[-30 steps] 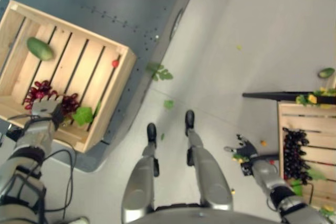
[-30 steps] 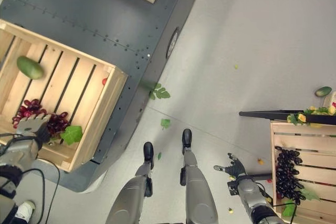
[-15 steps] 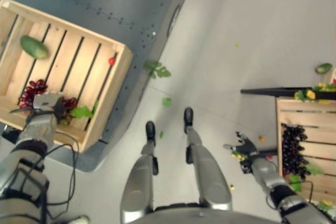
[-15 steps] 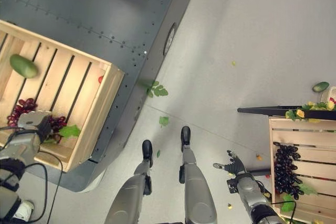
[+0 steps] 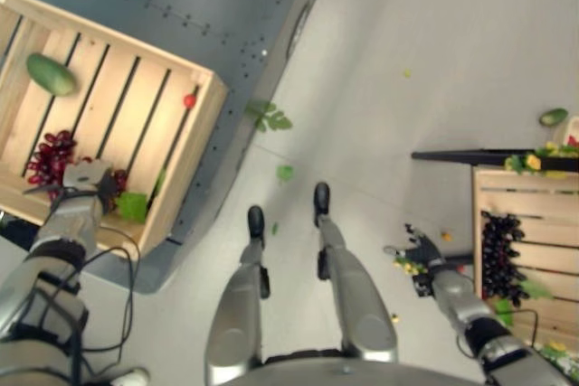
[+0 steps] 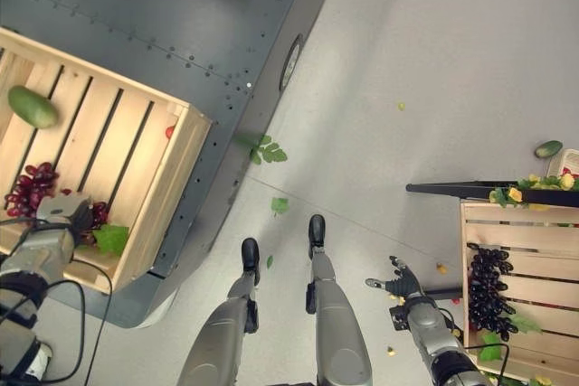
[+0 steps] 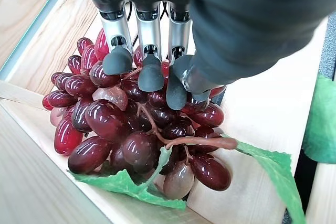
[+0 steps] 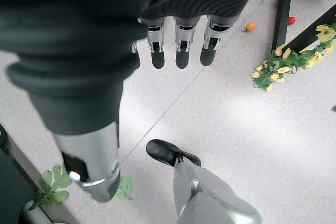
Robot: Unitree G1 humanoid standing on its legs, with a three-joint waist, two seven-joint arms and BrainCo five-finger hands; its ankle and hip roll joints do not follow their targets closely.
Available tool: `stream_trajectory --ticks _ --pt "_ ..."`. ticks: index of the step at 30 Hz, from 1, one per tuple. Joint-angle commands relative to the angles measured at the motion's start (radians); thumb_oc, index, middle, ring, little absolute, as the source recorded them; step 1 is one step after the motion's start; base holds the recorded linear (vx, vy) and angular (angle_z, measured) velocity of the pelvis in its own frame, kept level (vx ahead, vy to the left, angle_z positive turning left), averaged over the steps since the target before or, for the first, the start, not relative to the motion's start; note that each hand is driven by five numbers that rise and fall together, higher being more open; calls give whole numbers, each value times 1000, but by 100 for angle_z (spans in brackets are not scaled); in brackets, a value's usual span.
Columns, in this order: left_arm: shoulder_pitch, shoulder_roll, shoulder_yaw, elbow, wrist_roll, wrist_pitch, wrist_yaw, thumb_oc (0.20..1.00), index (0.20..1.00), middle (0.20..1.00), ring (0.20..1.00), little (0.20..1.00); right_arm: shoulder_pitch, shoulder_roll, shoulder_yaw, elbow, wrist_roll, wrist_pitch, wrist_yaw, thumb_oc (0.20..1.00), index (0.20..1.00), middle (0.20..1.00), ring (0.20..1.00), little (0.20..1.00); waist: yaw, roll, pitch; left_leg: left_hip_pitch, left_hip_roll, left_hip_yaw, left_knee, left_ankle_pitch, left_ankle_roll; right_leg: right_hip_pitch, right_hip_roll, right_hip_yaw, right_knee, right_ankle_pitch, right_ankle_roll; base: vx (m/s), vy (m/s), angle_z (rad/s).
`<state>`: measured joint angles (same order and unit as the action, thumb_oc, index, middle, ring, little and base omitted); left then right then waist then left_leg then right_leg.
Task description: Pick up the fruits from the basket on one side to the basket on the other side
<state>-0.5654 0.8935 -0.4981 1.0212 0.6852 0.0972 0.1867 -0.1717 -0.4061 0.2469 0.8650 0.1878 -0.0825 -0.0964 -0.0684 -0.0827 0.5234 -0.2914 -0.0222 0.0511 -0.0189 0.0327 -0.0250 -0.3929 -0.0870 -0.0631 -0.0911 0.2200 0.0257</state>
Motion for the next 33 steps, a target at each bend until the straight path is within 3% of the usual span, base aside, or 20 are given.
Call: stream_trajectory --ticks 1,10,11,12,13,23,33 --pt "8 31 0 47 -7 16 1 200 200 200 200 200 42 -53 -15 -19 17 -18 -7 1000 1000 1000 1000 1000 10 15 -3 -103 -13 -31 12 39 18 -9 -1 31 78 -100 106 0 0 0" --pt "6 30 2 37 -13 13 -1 200 200 200 200 200 39 -55 -14 -16 17 -18 -7 1000 1000 1000 1000 1000 8 16 -3 -103 -14 -33 14 38 17 -10 1 33 79 -100 105 0 0 0" --pt "7 31 2 37 -10 15 -3 583 583 583 583 583 40 -55 -14 -16 17 -17 -5 1000 1000 1000 1000 1000 9 15 -3 -103 -14 -33 13 38 17 -10 2 31 81 -100 104 0 0 0" --pt "7 31 2 37 -10 15 -3 853 853 853 853 853 40 -55 -14 -16 17 -17 -5 1000 1000 1000 1000 1000 9 15 -3 -102 -14 -33 13 38 17 -10 2 31 81 -100 104 0 0 0" --pt "8 32 2 39 -7 17 -5 1000 1000 1000 1000 1000 41 -56 -13 -18 16 -17 -3 1000 1000 1000 1000 1000 9 15 -3 -103 -13 -33 14 38 17 -11 2 31 81 -100 104 0 0 0" --pt "9 34 -29 67 4 9 -41 1000 1000 1000 1000 1000 40 -61 -5 -14 16 -10 4 1000 1000 1000 1000 1000 7 21 -3 -111 -14 -32 15 39 16 -18 4 32 82 -100 103 0 0 0" --pt "6 51 -18 37 0 4 -11 1000 1000 1000 1000 1000 42 -58 0 -18 12 -16 7 1000 1000 1000 1000 1000 10 31 -3 -110 -16 -36 18 40 15 -16 5 32 84 -103 101 0 0 0"
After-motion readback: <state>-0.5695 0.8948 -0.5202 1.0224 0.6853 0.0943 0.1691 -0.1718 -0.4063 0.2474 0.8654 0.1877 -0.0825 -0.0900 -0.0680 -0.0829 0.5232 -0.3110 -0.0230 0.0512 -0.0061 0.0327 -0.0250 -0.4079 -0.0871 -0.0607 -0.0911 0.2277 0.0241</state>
